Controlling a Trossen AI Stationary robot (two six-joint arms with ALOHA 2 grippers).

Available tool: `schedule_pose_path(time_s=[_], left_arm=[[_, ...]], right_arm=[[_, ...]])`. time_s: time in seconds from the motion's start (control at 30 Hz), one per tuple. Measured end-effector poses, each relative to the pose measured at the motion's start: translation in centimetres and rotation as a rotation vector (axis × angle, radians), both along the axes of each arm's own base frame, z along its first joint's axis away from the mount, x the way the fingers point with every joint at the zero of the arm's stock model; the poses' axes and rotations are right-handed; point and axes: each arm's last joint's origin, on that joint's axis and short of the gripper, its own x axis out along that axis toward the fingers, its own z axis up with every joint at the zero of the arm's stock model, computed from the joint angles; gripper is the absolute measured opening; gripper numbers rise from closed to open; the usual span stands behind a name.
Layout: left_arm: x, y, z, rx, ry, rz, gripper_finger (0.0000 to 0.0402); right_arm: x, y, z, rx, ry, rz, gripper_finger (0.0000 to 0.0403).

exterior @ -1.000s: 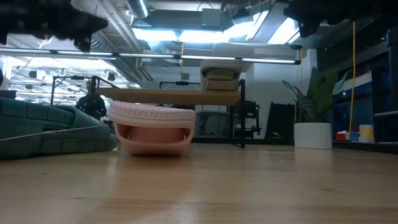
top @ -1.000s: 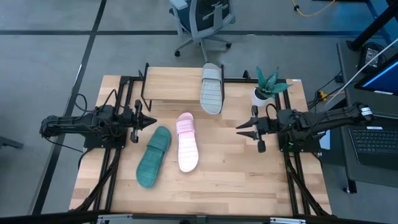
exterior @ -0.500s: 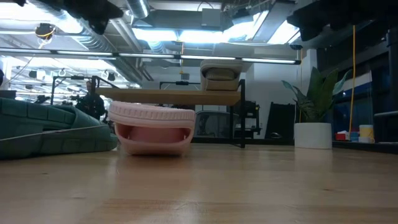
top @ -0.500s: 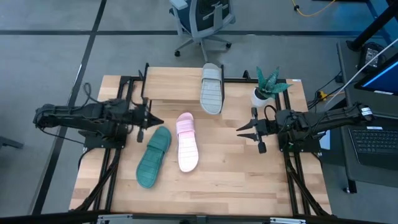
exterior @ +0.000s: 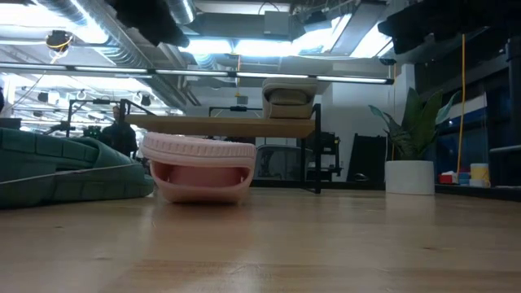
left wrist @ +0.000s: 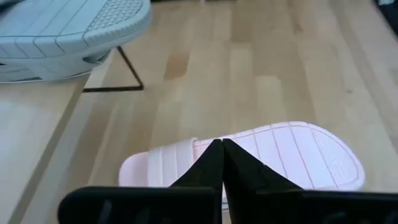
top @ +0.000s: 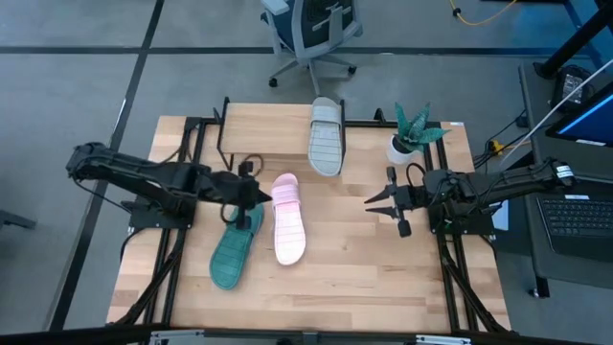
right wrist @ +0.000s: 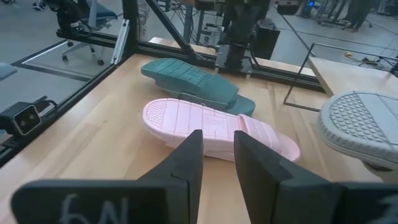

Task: Pick and place slippers onto the shelf
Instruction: Put the pair of pink slippers on the shelf

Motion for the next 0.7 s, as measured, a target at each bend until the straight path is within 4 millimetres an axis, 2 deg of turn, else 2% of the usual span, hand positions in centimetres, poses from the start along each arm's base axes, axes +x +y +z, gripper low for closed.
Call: schedule_pose_path(time_s=[0.37, 0.6, 0.7], left_arm=[[4.1, -2.1, 1.0, 0.035, 0.168, 0.028, 0.0], [5.0, -2.4, 0.2, 0.048, 0.201, 0.024, 0.0], [5.2, -2.4, 0.0, 0.111, 0.221, -0.024, 0.0]], right_arm=[[-0.1, 0.0, -0.4, -0.025, 0.038, 0.015, 0.0092], [-0.1, 0.0, -0.5, -0.032, 0.048, 0.017, 0.0092], [-0.1, 0.0, -0.6, -0.033, 0.056, 0.017, 0.0092]])
